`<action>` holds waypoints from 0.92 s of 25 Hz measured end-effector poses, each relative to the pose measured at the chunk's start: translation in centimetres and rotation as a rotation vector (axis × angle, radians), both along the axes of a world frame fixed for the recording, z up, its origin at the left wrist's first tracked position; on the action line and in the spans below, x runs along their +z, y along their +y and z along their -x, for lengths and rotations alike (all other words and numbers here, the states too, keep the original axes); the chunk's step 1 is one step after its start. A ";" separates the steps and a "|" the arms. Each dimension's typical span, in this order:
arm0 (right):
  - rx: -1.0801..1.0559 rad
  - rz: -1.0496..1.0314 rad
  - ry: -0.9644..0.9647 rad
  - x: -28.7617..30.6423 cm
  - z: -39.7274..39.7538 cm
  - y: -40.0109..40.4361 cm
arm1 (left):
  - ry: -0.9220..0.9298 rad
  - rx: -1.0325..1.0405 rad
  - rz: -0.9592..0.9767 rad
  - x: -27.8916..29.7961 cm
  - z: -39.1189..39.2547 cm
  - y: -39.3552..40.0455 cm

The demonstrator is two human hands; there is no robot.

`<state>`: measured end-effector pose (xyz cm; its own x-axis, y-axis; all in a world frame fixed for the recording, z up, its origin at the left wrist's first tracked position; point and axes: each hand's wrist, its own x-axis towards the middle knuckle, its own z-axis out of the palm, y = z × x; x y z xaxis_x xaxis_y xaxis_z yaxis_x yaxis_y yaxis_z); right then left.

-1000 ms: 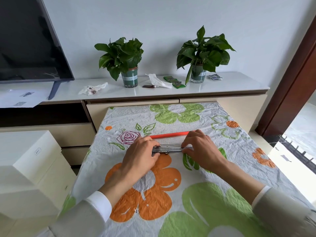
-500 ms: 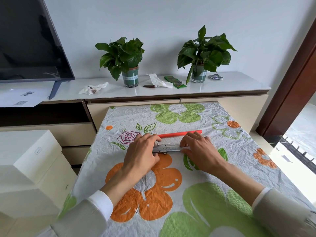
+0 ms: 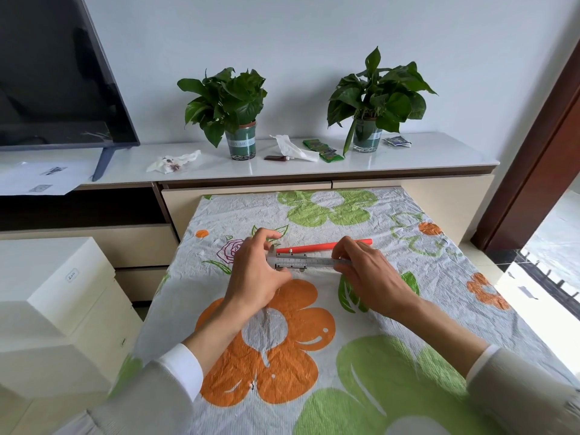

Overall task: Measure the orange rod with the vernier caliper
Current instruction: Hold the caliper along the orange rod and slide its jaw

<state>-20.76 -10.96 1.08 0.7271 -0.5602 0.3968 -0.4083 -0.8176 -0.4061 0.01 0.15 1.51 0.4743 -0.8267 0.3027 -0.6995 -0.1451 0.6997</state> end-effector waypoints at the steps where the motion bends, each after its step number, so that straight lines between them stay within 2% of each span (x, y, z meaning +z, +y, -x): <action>1: -0.006 -0.005 -0.012 0.0 0.0 0.0 | 0.072 0.009 -0.014 0.0 -0.2 0.0; 8: -0.024 0.014 -0.066 0.2 0.3 -0.1 | 0.711 -0.063 0.072 -0.4 -0.7 -0.3; 10: -0.035 0.022 -0.072 0.2 0.3 -0.4 | 0.845 -0.074 0.102 -0.5 -0.8 -0.4; 13: -0.043 -0.007 -0.050 0.1 0.4 -0.6 | 0.916 -0.056 0.107 -0.8 -1.0 -0.4; 17: -0.095 -0.081 0.046 0.6 0.7 -1.7 | 0.911 -0.019 0.085 -0.9 -1.1 -0.5; 20: -0.115 -0.211 0.089 1.1 1.3 -3.0 | 0.908 0.013 0.074 -0.9 -1.4 -0.6; 23: -0.127 -0.437 0.022 1.4 2.1 -4.1 | 0.909 0.021 0.065 -0.8 -1.4 -0.7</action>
